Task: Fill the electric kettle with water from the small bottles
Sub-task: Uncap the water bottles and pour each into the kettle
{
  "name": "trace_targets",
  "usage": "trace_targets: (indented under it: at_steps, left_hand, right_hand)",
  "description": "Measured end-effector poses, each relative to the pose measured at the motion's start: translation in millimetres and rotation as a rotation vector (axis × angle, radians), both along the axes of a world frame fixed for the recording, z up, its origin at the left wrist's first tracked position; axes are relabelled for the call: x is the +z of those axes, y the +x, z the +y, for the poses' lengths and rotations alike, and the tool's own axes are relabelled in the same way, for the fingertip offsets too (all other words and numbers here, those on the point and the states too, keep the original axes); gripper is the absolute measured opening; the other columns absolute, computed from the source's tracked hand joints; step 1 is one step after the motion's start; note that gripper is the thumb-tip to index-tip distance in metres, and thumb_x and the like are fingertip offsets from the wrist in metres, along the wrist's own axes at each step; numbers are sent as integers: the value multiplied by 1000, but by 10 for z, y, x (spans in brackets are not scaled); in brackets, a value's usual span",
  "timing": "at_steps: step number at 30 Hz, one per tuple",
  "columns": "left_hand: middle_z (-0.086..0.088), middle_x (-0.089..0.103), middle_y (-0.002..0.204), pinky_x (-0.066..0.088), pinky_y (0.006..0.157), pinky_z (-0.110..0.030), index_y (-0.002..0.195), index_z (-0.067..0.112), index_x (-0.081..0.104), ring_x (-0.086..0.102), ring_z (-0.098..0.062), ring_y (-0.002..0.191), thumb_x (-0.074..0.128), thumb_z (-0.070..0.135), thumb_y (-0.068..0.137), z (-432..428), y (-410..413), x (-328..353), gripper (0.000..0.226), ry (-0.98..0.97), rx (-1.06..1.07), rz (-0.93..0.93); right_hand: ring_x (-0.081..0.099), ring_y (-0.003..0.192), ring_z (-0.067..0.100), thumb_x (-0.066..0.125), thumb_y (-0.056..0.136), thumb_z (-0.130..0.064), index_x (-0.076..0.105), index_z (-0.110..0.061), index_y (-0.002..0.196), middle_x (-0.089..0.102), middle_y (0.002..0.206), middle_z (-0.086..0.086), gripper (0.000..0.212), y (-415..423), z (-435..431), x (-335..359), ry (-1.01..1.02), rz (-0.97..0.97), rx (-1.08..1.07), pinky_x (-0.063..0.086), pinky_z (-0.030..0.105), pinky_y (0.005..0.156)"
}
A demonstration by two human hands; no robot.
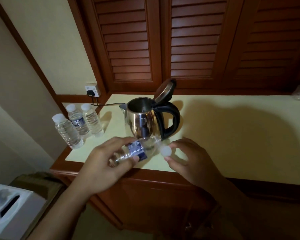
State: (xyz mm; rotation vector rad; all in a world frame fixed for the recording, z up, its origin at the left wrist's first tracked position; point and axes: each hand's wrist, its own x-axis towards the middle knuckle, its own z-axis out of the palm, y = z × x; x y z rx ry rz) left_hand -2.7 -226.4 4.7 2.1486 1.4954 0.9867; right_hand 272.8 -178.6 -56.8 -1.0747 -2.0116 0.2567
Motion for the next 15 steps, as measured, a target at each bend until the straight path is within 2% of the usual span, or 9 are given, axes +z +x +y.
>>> trace_targets:
  at_steps: [3,7,10,13,15]
  left_hand:
    - [16,68,109,55,75,-29,130,31,71,70,-13,94,72,49,86,-78,46,-67,47,-29,-86,12]
    - [14,70,103,50,66,-21,127,29,75,70,-14,84,72,47,83,-97,58,28,47,-43,-124,2]
    - [16,70,101,48,65,-16,126,30,75,69,-14,84,73,47,82,-67,63,111,47,-79,-148,16]
    - [16,72,101,49,64,-15,125,34,75,70,-14,86,73,47,82,-34,108,128,45,-118,-173,0]
    - [13,75,99,50,65,-15,123,37,76,72,-12,86,76,42,81,-9,152,118,42,-203,-178,-83]
  right_hand:
    - [60,92,0,71,83,-40,69,-21,104,64,98,-18,29,23,-118,178,-86,-2,74,44,15,81]
    - [65,95,6,74,86,-31,68,-19,105,67,97,-13,23,50,-251,251,-116,57,149,48,21,83]
    - [69,96,2,76,88,-23,69,-21,108,72,95,-13,21,106,-319,314,-231,153,154,45,10,84]
    - [70,101,0,70,92,-28,69,-22,113,74,105,-15,23,163,-370,386,-336,228,199,54,17,87]
    - [70,103,0,67,91,-32,69,-22,115,74,108,-16,26,204,-390,431,-380,262,214,53,16,89]
